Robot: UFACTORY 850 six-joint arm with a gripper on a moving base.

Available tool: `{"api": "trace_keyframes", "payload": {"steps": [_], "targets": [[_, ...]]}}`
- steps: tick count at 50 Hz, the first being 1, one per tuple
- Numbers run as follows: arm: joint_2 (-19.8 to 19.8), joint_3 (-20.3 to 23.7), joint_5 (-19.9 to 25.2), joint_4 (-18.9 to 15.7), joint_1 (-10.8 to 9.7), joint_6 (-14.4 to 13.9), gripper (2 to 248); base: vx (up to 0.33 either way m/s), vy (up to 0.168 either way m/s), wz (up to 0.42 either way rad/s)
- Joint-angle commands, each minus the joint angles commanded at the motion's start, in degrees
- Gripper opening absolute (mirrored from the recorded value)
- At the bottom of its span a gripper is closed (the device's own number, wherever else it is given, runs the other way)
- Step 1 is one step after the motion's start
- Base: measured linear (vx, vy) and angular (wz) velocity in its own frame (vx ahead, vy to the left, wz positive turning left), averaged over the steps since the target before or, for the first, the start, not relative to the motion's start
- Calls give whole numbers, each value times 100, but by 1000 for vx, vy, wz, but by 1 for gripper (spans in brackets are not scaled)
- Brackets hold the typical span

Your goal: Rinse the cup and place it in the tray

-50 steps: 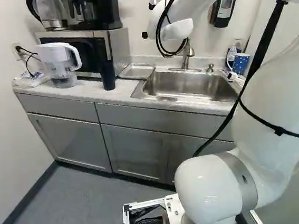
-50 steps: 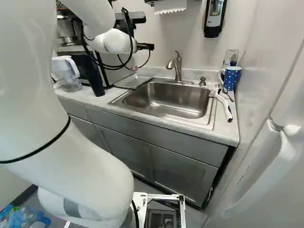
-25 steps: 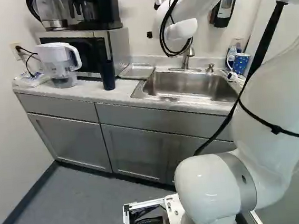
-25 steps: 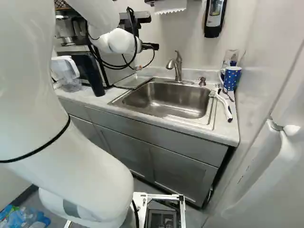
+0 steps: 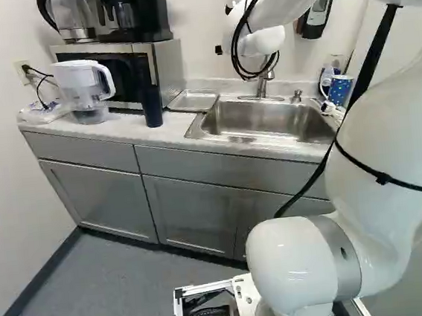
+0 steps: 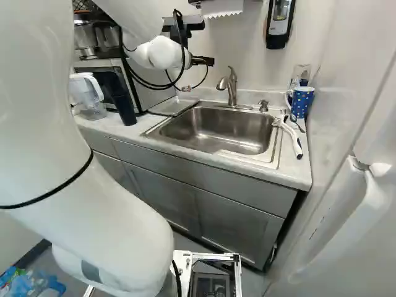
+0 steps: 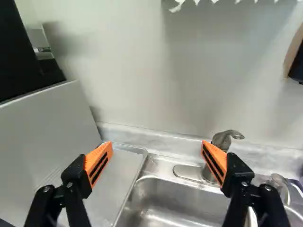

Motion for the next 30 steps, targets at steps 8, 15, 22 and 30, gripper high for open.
{"api": "trace_keyframes", "payload": {"steps": [8,15,22,30], "targets": [[-31,-30,-81,0,-79,0,247,0,0,0],[-63,-61,-158,0,-139,0,247,0,0,0],[-112,-110,-235,0,-188,0,247,0,0,0],[-181,-178,-324,0,-243,0,247,0,0,0]]}}
